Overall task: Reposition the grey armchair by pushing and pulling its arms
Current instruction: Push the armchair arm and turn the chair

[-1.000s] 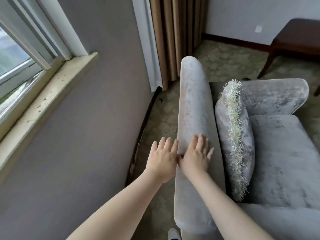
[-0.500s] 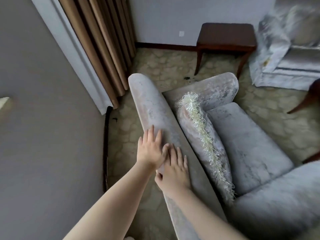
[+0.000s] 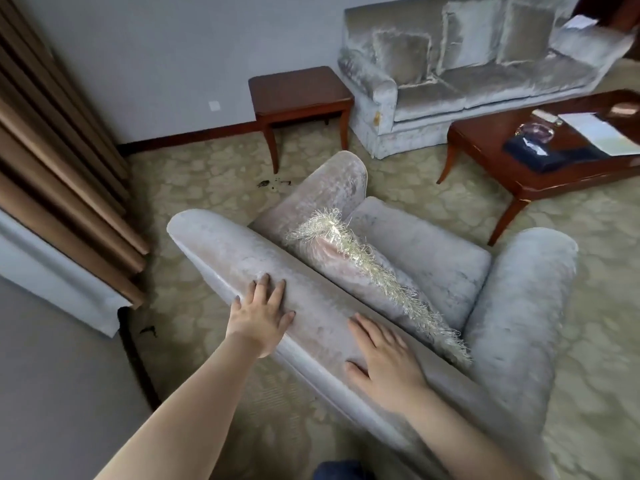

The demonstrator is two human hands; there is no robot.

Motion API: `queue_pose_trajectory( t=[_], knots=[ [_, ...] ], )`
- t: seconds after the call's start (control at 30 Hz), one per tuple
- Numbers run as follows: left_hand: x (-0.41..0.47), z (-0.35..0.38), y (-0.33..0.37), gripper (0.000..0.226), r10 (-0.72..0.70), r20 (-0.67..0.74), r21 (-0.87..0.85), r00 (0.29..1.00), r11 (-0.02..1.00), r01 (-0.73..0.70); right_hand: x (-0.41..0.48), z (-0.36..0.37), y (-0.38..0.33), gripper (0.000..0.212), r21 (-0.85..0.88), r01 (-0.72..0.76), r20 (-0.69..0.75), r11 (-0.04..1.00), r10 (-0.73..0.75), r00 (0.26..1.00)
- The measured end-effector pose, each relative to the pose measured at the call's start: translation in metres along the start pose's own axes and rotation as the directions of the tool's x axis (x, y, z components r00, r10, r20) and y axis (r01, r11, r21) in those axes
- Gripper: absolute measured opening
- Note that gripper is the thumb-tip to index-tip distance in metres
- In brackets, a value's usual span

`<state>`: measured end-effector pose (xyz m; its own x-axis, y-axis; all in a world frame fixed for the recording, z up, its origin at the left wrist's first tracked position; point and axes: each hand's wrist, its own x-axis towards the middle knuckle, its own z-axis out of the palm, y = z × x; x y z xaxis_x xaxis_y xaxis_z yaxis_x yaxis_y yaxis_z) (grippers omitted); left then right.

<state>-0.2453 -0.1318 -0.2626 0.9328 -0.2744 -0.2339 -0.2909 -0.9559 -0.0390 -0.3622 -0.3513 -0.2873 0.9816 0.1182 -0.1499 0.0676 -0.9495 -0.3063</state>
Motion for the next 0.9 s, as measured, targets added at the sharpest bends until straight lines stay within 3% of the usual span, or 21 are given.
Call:
queue_pose_trajectory(
  t=[0.17, 0.4, 0.6, 0.77, 0.9],
  knots=[
    [0.047, -0.012, -0.052, 0.067, 0.027, -0.026, -0.019, 0.999, 0.999, -0.027, 0.044, -0.005, -0.025, 0.065, 0.093, -0.139, 0.029, 0.986, 0.136, 0.99],
    [0.124, -0.043, -0.142, 0.065, 0.003, -0.012, -0.008, 1.0, 1.0, -0.003, 0.185, -0.013, -0.09, 0.059, 0.215, -0.074, 0.011, 0.974, 0.073, 0.997],
    [0.162, -0.06, -0.216, 0.067, -0.066, 0.017, 0.036, 0.998, 0.997, 0.065, 0.296, -0.018, -0.153, 0.059, 0.212, -0.037, 0.072, 0.977, 0.022, 0.997],
    [0.208, -0.055, -0.254, 0.069, 0.081, 0.092, 0.127, 0.992, 0.988, -0.092, 0.37, -0.013, -0.197, 0.051, 0.195, -0.037, 0.042, 0.98, 0.029, 0.999],
    [0.247, -0.049, -0.283, 0.071, 0.346, 0.129, 0.063, 0.929, 0.932, -0.356, 0.394, 0.006, -0.218, 0.048, 0.077, -0.114, -0.032, 0.991, 0.117, 0.993]
  ],
)
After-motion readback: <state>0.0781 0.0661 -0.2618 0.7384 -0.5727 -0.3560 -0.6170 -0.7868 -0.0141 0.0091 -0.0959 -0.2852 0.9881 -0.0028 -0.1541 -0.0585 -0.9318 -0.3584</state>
